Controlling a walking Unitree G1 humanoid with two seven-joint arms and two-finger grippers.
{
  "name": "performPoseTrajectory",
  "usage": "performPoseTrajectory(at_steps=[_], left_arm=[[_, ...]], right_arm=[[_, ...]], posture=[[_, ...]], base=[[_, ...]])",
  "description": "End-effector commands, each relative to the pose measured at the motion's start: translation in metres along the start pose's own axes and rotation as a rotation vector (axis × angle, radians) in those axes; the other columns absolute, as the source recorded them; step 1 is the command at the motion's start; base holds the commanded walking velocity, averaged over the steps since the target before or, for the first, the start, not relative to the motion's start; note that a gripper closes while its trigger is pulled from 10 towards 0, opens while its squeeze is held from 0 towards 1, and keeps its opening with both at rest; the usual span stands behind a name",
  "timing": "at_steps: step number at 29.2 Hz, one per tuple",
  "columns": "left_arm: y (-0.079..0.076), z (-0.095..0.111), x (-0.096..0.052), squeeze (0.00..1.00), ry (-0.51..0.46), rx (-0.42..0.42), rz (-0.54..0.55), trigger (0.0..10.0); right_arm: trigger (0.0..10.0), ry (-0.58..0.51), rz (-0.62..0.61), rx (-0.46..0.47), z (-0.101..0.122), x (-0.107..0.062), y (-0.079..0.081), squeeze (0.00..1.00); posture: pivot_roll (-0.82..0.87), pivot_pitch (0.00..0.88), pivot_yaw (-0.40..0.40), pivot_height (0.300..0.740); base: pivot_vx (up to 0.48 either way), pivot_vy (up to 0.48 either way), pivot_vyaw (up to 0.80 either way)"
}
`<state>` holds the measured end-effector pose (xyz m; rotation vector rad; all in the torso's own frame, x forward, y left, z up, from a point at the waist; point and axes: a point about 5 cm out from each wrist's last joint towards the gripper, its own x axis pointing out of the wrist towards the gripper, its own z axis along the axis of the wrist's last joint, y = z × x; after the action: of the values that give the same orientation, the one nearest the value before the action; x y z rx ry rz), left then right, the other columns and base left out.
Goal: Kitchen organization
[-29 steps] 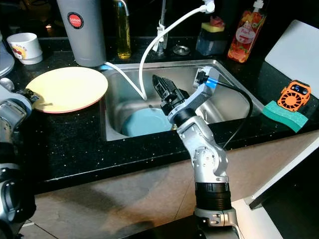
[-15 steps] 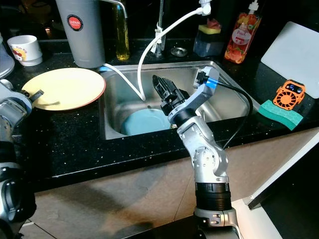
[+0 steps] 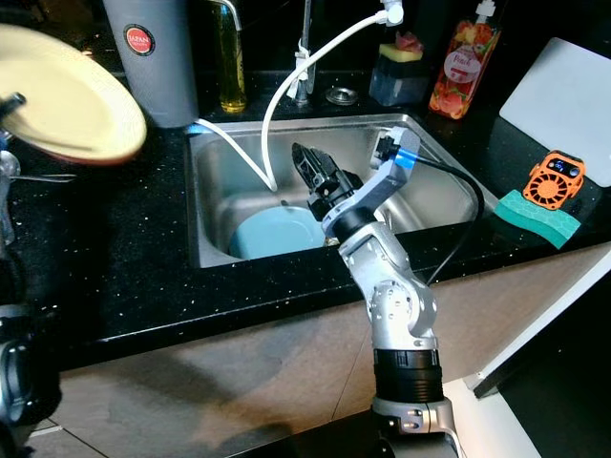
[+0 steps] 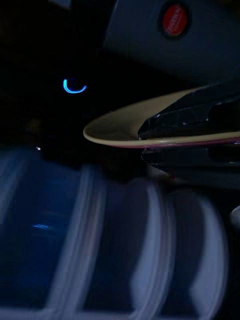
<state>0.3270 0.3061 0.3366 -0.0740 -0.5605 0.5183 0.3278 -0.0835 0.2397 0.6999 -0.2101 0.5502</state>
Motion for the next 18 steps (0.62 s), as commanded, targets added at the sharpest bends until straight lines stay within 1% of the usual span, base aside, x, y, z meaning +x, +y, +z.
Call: performPoseTrajectory(at_steps=[1,2,4,5,6,7,9,10,11,12,13,14,15,17,18], left_arm=[[-0.005,0.008,-0.001,0.00,-0.064,0.076,-0.051,10.0],[-0.004,0.008,0.000,0.00,-0.068,0.095,-0.044,10.0],[-0.004,0.009,0.000,0.00,-0.069,0.098,-0.038,10.0],[-0.001,0.002,0.002,0.00,0.046,-0.152,-0.022,10.0],[0.000,0.001,0.003,0.00,0.059,-0.163,-0.014,10.0],[-0.003,0.001,0.002,0.00,0.042,-0.141,-0.054,10.0],[-0.008,-0.004,0.001,0.00,0.112,-0.321,-0.092,10.0],[-0.010,-0.005,0.000,0.00,0.125,-0.359,-0.115,10.0],[-0.017,-0.006,-0.002,0.00,0.153,-0.469,-0.165,10.0],[-0.017,-0.006,-0.002,0.00,0.153,-0.469,-0.165,10.0],[-0.022,-0.006,-0.004,0.00,0.170,-0.555,-0.201,10.0],[-0.027,-0.005,-0.007,0.00,0.157,-0.541,-0.237,10.0],[-0.034,-0.006,-0.011,0.00,0.163,-0.524,-0.298,10.0],[-0.034,-0.006,-0.011,0.00,0.163,-0.524,-0.298,10.0],[-0.051,-0.013,-0.022,0.00,0.185,-0.446,-0.401,10.0]], right_arm=[[10.0,0.001,0.007,0.009,-0.001,0.002,0.002,0.00],[10.0,0.002,0.005,0.009,-0.002,0.002,0.002,0.00],[10.0,0.003,0.003,0.009,-0.002,0.002,0.001,0.00],[10.0,0.003,0.001,0.009,-0.002,0.001,0.001,0.00],[10.0,0.004,-0.001,0.009,-0.002,0.001,0.001,0.00],[10.0,0.004,-0.001,0.010,-0.002,0.000,0.001,0.00],[10.0,0.004,-0.003,0.010,-0.002,0.000,0.001,0.00],[10.0,0.004,-0.003,0.010,-0.002,0.000,0.001,0.00],[10.0,0.005,-0.004,0.011,-0.003,0.000,0.001,0.00],[10.0,0.005,-0.004,0.011,-0.003,0.000,0.001,0.00],[10.0,0.005,-0.004,0.011,-0.003,0.000,0.001,0.00],[10.0,0.005,-0.005,0.011,-0.003,0.000,0.000,0.00],[10.0,0.004,-0.006,0.010,-0.002,0.000,0.000,0.00],[10.0,0.004,-0.006,0.010,-0.002,0.000,0.000,0.00],[10.0,0.002,-0.008,0.009,-0.002,-0.001,0.000,0.00]], posture=[[0.10,0.000,-0.062,0.740],[0.10,0.000,-0.062,0.740],[0.10,0.000,-0.062,0.740],[0.10,0.000,-0.062,0.740],[0.10,0.000,-0.062,0.740],[0.10,0.004,-0.060,0.740],[0.10,0.006,-0.063,0.740],[0.10,0.007,-0.060,0.740],[0.10,0.007,-0.060,0.740],[0.10,0.007,-0.060,0.740],[0.10,0.007,-0.060,0.740],[0.10,0.007,-0.060,0.740],[0.09,0.010,-0.062,0.740],[0.09,0.010,-0.062,0.740],[0.09,0.012,-0.060,0.740]], base=[[0.000,0.000,0.00],[0.000,0.000,0.00],[0.000,0.000,0.00],[0.000,0.000,0.00],[0.000,0.000,0.00],[0.000,0.000,0.00],[0.000,0.000,0.00],[0.000,0.000,0.00],[0.000,0.000,0.00],[0.000,0.000,0.00],[0.000,0.000,0.00],[0.000,0.000,0.00],[0.000,0.000,0.00],[0.000,0.000,0.00],[0.000,0.000,0.00]])
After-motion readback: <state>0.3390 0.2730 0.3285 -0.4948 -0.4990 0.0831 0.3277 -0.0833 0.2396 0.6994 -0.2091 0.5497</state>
